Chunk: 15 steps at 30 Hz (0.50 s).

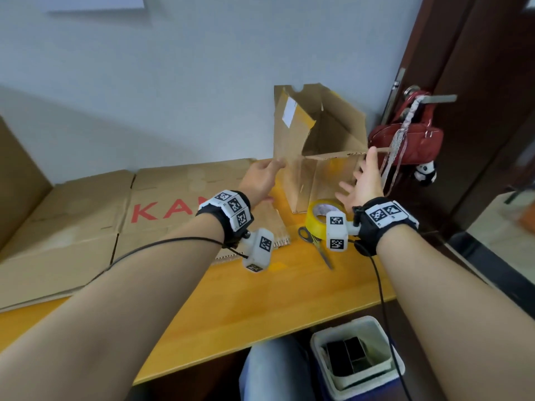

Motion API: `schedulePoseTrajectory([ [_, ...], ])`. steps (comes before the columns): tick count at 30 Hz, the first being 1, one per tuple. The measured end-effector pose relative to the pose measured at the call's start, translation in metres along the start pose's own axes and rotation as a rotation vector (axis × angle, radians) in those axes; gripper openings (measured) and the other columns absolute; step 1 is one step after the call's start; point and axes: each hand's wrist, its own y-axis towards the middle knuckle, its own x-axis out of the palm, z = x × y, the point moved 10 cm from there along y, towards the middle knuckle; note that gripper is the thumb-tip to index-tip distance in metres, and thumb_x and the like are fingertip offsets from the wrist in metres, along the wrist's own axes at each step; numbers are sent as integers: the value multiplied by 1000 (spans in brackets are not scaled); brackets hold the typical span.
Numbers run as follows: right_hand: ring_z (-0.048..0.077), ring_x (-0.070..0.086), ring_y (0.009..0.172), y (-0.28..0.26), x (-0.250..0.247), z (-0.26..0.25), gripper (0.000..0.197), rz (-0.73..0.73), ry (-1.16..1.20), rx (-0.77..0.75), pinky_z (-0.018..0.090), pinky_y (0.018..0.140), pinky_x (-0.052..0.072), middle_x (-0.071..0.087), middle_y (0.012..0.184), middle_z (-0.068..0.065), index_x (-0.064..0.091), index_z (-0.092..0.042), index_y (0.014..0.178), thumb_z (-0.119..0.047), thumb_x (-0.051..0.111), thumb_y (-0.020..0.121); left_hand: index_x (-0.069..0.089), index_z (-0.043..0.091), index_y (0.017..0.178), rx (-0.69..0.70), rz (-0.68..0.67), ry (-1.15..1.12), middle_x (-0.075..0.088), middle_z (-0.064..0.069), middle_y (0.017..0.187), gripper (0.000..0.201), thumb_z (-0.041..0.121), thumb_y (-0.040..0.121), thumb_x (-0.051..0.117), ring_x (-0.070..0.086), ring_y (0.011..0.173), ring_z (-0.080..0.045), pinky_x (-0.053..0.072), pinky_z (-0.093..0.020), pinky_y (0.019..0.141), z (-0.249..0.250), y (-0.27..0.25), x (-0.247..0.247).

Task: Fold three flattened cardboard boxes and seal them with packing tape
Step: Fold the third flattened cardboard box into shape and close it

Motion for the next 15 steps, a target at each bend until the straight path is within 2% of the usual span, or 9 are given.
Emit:
schedulePoseTrajectory([
  [2,38,46,136,-6,2,13,65,8,78,16,55,105,38,33,161,7,39,-24,153,-63,34,101,68,18,116,0,22,-1,62,-2,118,31,34,101,47,64,109,-26,61,-47,82,-8,-12,-24],
  [4,38,53,126,-16,10,32,53,-31,54,90,54,96,46,43,154,11,43,-20,149,-48,37,105,72,17,103,-35,16,-39,69,-3,112,24,17,101,47,69,99,-25,59,-49,84,-22,-22,-47],
  [6,38,57,115,-32,27,60,44,-122,-73,191,54,90,50,52,145,11,48,-17,144,-38,41,106,72,13,103,-91,-5,-44,75,-4,106,27,5,99,46,73,94,-23,58,-47,86,-39,-37,-71],
  [9,33,61,106,-53,53,88,31,-223,-222,236,49,82,53,59,136,8,55,-19,131,-31,46,104,71,11,106,-135,34,7,75,-4,106,25,3,97,50,73,90,-20,58,-45,85,-59,-56,-116],
  [11,31,62,105,-69,78,104,29,-289,-320,230,48,85,54,62,133,5,55,-20,130,-28,51,102,72,13,104,-156,73,29,75,-3,105,23,5,97,51,72,90,-20,60,-43,82,-73,-71,-147],
  [13,31,61,111,-83,104,117,34,-357,-425,219,49,96,51,65,126,3,54,-18,135,-26,53,102,72,14,101,-188,102,29,75,-1,103,22,6,97,52,72,90,-20,60,-39,75,-88,-84,-173],
  [15,30,59,118,-101,132,131,31,-410,-561,199,47,100,49,68,116,-1,58,-18,131,-26,55,101,72,14,100,-236,134,35,75,0,100,21,6,98,52,72,86,-19,57,-34,68,-105,-99,-199],
])
